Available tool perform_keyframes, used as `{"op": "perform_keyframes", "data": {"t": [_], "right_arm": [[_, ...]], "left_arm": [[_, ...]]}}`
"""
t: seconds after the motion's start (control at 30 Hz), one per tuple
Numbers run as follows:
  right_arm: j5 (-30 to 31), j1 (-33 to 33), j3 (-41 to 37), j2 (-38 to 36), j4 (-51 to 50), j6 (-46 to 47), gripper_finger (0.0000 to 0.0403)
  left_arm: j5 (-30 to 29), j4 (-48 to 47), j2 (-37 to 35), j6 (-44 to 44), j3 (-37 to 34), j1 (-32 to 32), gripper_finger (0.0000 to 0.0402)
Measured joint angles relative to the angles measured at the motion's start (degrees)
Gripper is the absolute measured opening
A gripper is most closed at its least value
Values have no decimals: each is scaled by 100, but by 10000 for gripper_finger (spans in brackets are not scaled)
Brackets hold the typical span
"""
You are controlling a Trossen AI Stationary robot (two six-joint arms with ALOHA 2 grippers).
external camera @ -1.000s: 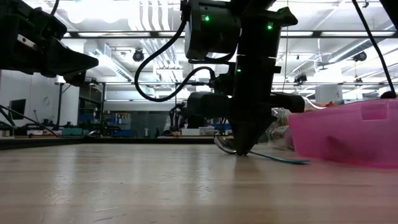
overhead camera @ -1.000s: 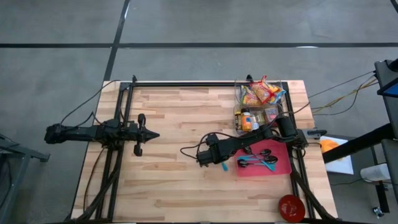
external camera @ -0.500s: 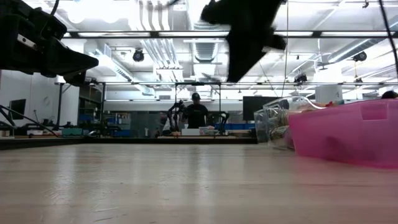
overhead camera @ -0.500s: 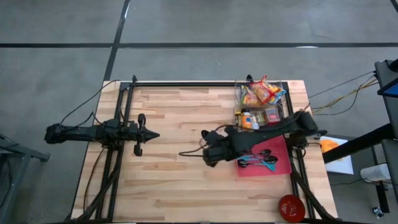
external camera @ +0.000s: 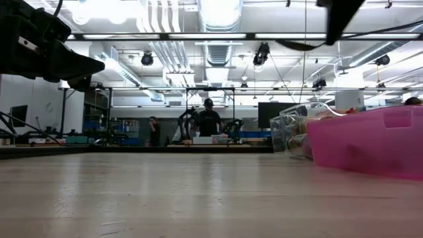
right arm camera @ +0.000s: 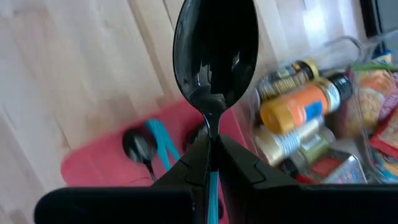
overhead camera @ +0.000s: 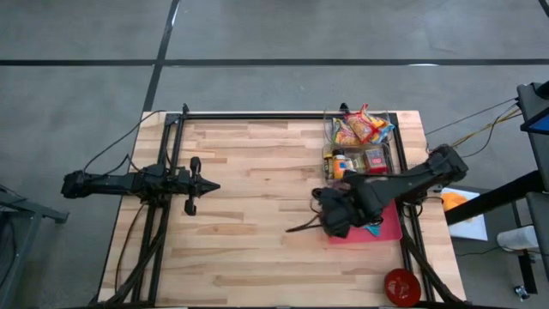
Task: Pick & Place Food Item
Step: Put the blue spoon into the red bin
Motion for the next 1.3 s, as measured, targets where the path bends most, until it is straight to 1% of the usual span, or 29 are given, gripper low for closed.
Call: {"op": "perform_keyframes", "data": {"t": [0.2, 0.37, 0.53, 0.7, 0.97, 1.17, 1.3], "right_arm": [[-33, 412, -581, -410, -151, 71, 19], [-292, 640, -1429, -732, -149, 201, 19], [-316, 697, -2355, -988, 31, 385, 19], [-364, 697, -3235, -1266, 957, 257, 19], [-454, 699, -4428, -1697, 2794, 157, 19], [-454, 699, -5073, -1744, 3554, 168, 19], [-454, 699, -5301, -1742, 3961, 181, 19]], "left_arm": [[0, 0, 0, -2, 0, 0, 0], [0, 0, 0, -3, 0, -1, 0], [1, 0, 0, -4, 1, -2, 0], [2, 0, 0, -6, 2, 0, 0], [1, 0, 0, -9, 1, -1, 0], [2, 0, 0, -24, 2, 0, 0], [1, 0, 0, -22, 0, -2, 0]]}}
